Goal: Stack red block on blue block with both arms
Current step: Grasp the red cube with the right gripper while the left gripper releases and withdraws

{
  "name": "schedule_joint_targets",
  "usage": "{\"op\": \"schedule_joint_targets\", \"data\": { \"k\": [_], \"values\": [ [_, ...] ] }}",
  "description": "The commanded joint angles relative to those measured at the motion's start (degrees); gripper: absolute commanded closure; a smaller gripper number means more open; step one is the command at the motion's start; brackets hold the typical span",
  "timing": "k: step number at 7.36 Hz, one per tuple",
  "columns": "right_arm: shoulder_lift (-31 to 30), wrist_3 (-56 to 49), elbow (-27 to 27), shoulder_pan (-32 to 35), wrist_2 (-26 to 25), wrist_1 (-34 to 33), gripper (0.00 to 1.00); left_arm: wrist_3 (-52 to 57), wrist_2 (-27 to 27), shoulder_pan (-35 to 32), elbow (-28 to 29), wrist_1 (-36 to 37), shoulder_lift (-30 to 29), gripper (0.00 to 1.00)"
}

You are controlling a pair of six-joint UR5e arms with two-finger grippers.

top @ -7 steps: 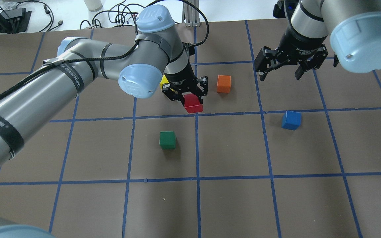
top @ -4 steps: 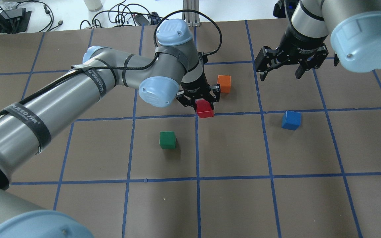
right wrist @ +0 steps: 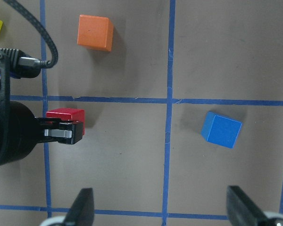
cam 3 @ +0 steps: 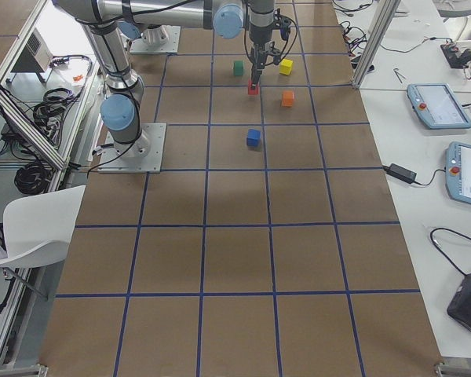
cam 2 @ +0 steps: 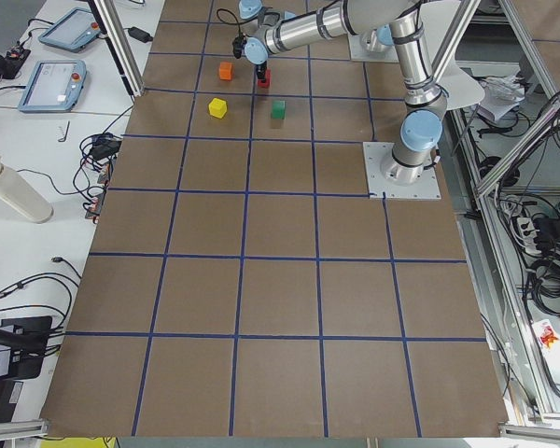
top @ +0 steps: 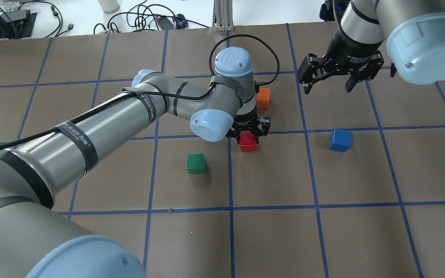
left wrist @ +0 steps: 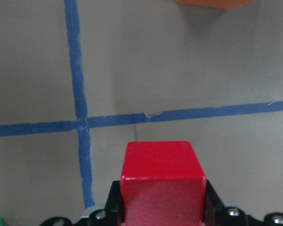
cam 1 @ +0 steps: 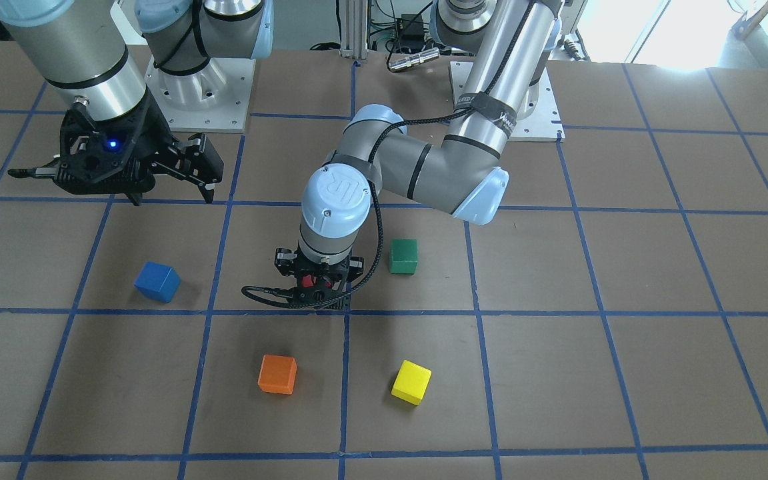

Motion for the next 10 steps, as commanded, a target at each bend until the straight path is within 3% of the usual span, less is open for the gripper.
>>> {"op": "schedule_joint_targets", "data": {
  "k": [1, 3, 5, 7, 10],
  "values": [
    [0.0, 0.2, 0.1, 0.1, 0.2, -0.1, 0.0, 0.7, 3.6, -0.5, 0.1, 0.1, 1.5, 0.0],
    [0.3, 0.4, 0.4, 0.2, 0.3, 0.0, 0.0, 0.7, 3.9, 1.2, -0.1, -0.4, 3.7, 0.0],
    [1.0, 5.1, 3.2, 1.0, 1.1, -0.8, 0.0, 4.3, 3.7, 9.2, 0.0, -4.8, 8.7, 0.0],
    [3.7, 8.4, 7.4, 7.1, 0.9, -9.6, 0.0, 9.4, 4.2, 14.5, -0.4, -8.2, 13.4, 0.0],
    [10.8, 11.1, 8.2, 12.4, 0.9, -16.8, 0.0, 18.5, 5.0, 20.1, -1.2, -16.9, 21.7, 0.0]
  ]
}}
